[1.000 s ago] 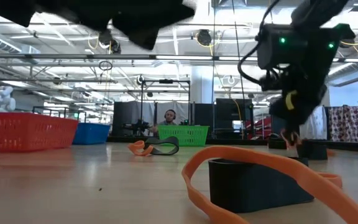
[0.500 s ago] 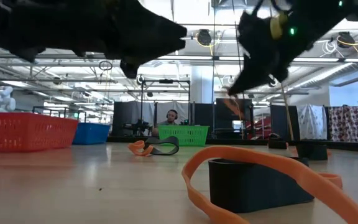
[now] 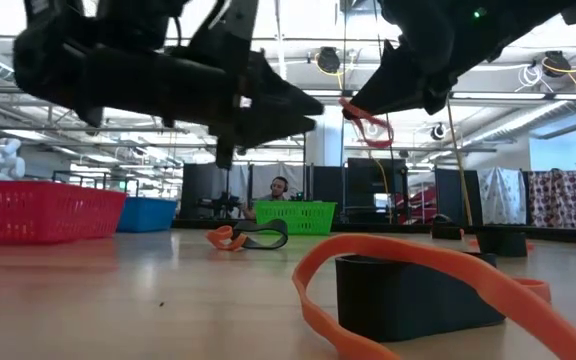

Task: Sort rubber bands into baskets
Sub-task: Put the orange rubber band into the red bin

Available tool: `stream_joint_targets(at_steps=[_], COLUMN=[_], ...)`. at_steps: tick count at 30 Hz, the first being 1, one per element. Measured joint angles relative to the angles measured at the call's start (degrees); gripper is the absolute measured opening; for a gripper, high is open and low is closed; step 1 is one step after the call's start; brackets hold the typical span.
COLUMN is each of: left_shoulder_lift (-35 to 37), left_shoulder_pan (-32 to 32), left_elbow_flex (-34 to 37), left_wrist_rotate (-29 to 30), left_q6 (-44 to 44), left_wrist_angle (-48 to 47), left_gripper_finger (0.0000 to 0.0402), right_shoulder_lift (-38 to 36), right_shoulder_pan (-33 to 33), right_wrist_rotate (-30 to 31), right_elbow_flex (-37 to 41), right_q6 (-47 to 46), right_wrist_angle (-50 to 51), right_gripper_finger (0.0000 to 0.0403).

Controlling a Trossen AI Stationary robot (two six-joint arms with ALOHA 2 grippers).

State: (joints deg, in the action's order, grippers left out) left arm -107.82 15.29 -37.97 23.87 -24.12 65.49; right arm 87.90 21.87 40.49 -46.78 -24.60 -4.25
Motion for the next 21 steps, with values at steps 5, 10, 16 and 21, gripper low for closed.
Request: stream_joint_targets(at_steps=[5,10,16,21], left_shoulder_lift=[-3.7,-6.1,-6.2,-6.2], left_shoulder_pan=[-0.3,-0.4,-1.1,-1.8], left_elbow_flex=[-3.2,-6.0,-6.6,-6.6], left_wrist_rotate=[-3.9,-5.0,-5.1,-6.1], left_q6=[0.0,0.5,0.9,0.6], left_wrist_angle=[-0.2,0.1,-0.2,0.1], left_gripper_finger=[0.0121,0.0121,0.0121,0.0121], right_shoulder_lift=[0.0,0.0,0.0,0.0], right_shoulder_pan=[0.0,0.0,0.0,0.0], right_wrist_rotate=[0.0,0.0,0.0,0.0], right_elbow_flex=[0.0,0.0,0.0,0.0], right_q6=[0.0,0.0,-0.2,-0.2], right_wrist_angle=[0.1,0.5,1.0,1.5], right_gripper_finger=[0.0000,0.0000,0.0000,0.0000])
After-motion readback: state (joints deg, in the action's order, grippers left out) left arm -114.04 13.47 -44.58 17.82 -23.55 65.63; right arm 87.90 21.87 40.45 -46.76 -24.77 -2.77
